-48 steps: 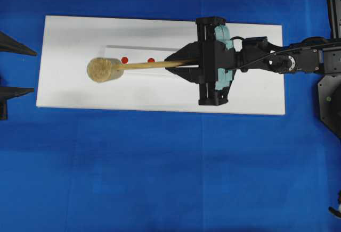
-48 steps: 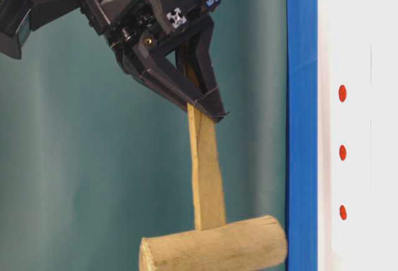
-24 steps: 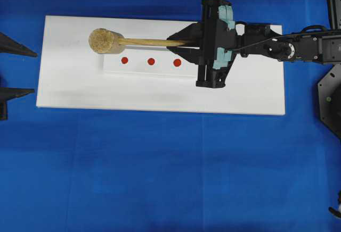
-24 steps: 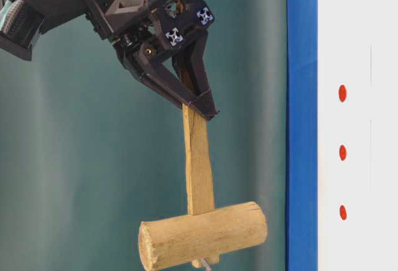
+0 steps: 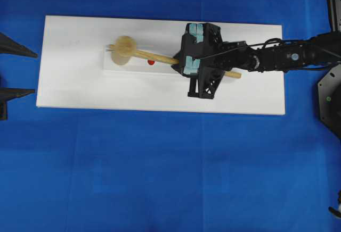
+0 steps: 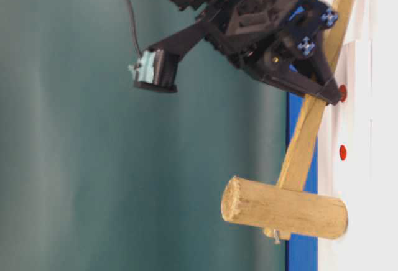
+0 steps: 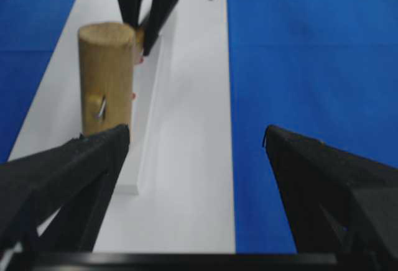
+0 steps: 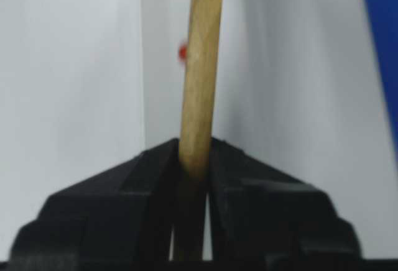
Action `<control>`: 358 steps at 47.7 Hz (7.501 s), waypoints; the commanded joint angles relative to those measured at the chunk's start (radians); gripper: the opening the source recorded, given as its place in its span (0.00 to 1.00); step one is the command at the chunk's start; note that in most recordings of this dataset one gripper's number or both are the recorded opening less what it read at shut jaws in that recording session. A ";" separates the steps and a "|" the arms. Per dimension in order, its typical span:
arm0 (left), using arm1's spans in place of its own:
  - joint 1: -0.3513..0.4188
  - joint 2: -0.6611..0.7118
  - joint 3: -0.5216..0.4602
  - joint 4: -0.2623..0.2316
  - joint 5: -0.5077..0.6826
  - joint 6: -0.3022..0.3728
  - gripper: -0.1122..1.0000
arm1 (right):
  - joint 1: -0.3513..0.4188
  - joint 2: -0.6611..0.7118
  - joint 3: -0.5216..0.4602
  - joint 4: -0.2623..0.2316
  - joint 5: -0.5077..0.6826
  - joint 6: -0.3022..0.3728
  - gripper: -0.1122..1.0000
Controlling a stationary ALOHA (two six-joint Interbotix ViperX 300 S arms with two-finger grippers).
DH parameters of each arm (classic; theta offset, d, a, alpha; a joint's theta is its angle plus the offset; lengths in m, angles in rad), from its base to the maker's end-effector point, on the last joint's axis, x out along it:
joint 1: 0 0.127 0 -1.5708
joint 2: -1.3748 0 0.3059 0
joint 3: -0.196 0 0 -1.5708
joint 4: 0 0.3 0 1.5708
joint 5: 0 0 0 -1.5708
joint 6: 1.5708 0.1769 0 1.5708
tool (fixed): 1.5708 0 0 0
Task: Hit the mark with a hammer.
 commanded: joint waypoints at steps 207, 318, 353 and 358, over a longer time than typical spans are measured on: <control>0.021 0.014 -0.006 0.003 -0.005 -0.011 0.89 | 0.112 -0.270 -0.044 -0.017 -0.077 0.072 0.13; 0.058 0.847 -0.285 0.003 -0.538 0.052 0.50 | 0.117 -0.225 -0.103 -0.044 -0.006 0.072 0.13; 0.058 0.845 -0.288 -0.003 -0.514 0.018 0.50 | 0.117 -0.238 -0.095 -0.044 -0.008 0.074 0.90; 0.058 0.844 -0.288 -0.006 -0.512 -0.006 0.50 | 0.117 -0.247 -0.095 -0.046 -0.008 0.069 0.88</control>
